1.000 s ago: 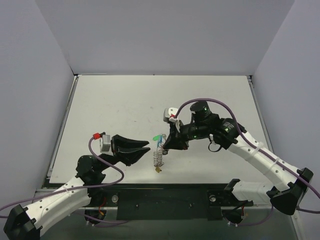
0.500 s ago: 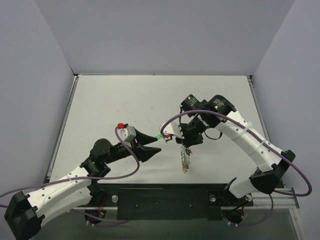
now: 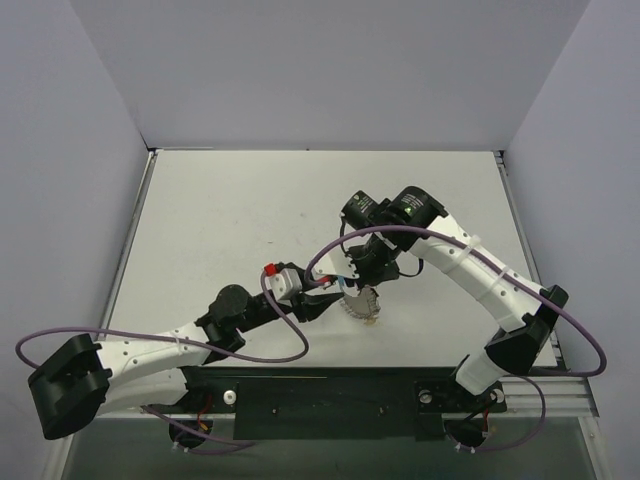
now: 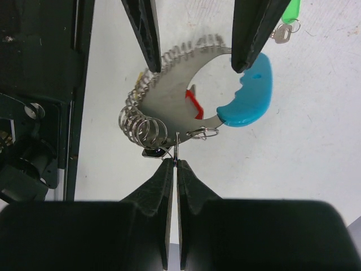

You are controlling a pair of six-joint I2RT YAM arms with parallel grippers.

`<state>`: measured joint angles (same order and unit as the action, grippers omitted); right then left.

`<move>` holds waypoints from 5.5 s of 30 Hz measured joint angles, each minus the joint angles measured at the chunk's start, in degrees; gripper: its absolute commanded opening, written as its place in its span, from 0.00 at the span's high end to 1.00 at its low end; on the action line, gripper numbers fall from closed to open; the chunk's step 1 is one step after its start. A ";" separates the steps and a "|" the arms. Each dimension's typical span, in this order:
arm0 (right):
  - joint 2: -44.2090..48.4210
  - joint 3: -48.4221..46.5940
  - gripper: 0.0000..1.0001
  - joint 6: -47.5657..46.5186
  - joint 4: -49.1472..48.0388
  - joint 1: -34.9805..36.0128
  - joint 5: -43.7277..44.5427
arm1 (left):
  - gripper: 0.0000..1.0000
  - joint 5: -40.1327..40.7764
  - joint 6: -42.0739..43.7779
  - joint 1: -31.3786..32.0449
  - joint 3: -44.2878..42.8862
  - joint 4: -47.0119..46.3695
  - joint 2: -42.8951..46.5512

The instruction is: Put the keys on the keyring

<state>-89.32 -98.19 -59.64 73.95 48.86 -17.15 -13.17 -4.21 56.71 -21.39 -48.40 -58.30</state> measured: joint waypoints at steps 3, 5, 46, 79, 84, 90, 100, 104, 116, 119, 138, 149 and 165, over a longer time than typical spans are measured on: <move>-0.96 -0.42 1.00 0.07 0.28 0.00 0.22 | 0.53 1.99 0.26 0.28 0.48 -5.07 -4.13; -1.73 -0.94 1.00 0.15 0.35 0.00 0.22 | 0.54 2.82 0.22 0.48 0.61 -8.31 -6.73; -2.49 -2.78 1.00 1.27 1.03 -1.31 -2.89 | 0.61 3.08 -8.15 1.99 -1.27 -26.80 -24.11; -2.29 -4.26 1.00 1.27 1.05 -2.38 -7.96 | 0.65 2.19 -8.85 1.81 -1.38 -26.80 -19.45; -2.29 -4.26 1.00 1.27 1.05 -2.38 -8.15 | 0.70 1.86 -8.81 1.79 -1.79 -26.80 -19.85; -2.29 -4.26 1.00 1.27 1.05 -2.38 -8.22 | 0.73 1.31 -8.72 1.73 -2.03 -26.80 -20.35; -2.29 -4.26 1.00 1.27 1.05 -2.38 -8.41 | 0.76 0.46 -8.66 1.68 -2.43 -26.80 -20.44; -2.25 -4.26 1.00 1.27 1.07 -2.40 -8.41 | 0.75 0.07 -8.61 1.68 -2.91 -26.77 -20.57; -2.16 -4.26 1.00 1.27 1.09 -2.40 -8.44 | 0.80 -0.39 -7.63 1.68 -3.08 -26.77 -20.59; -2.05 -4.26 1.00 1.29 1.09 -2.40 -8.44 | 0.82 -0.42 -7.37 1.68 -3.19 -26.77 -20.59; -1.95 -4.26 1.00 1.44 1.27 -2.43 -8.50 | 0.79 -0.11 -7.17 1.62 -3.30 -26.73 -20.63; -1.95 -4.26 1.00 1.44 1.27 -2.43 -8.50 | 0.80 -0.04 -7.17 1.62 -3.30 -26.73 -20.63; -1.95 -4.26 1.00 1.46 1.27 -2.43 -8.50 | 0.80 0.68 -7.19 1.62 -3.30 -26.73 -20.65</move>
<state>-91.26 -102.45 -58.17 75.22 46.44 -25.65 -12.49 -11.40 58.33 -24.69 -75.13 -78.96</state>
